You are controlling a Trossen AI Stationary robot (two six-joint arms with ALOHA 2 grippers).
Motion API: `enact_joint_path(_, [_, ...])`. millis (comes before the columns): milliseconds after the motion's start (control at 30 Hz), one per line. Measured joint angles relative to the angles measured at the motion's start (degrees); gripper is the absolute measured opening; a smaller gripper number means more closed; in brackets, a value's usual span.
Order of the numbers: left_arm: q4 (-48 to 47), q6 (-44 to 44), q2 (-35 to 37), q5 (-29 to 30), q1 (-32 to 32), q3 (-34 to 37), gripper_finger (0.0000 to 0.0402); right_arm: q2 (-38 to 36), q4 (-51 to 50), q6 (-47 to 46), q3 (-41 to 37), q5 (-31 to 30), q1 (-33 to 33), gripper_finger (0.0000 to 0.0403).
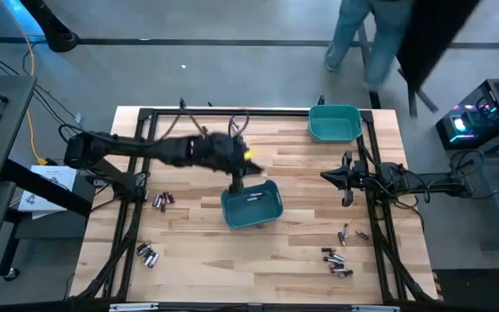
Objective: Sort batteries
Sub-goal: Put the silver battery into the blue bin
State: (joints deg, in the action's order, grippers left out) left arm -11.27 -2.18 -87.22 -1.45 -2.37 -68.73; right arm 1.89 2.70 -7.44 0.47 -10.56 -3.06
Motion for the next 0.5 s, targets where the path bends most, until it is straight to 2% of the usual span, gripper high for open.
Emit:
enact_joint_path(133, [3.01, -6.4, -1.59, 0.18, 6.14, -0.13, 0.0031, 0.01, 0.01, -0.02, 0.0, 0.0, 0.01, 0.0])
enact_joint_path(267, [-0.1, -11.07, -6.98, -2.08, 7.69, -2.61, 0.0031, 0.26, 0.08, -0.02, 0.0, 0.03, 0.01, 0.0])
enact_joint_path(433, [-8.06, -8.73, -16.79, -2.5, 7.15, -9.07, 0.0031, 0.74, -0.03, 0.0, 0.0, 0.01, 0.0, 0.0])
enact_joint_path(500, [-13.11, -7.42, -19.91, -0.86, 6.87, -12.09, 0.0031, 0.73, 0.01, 0.0, 0.0, 0.0, -0.01, 0.0])
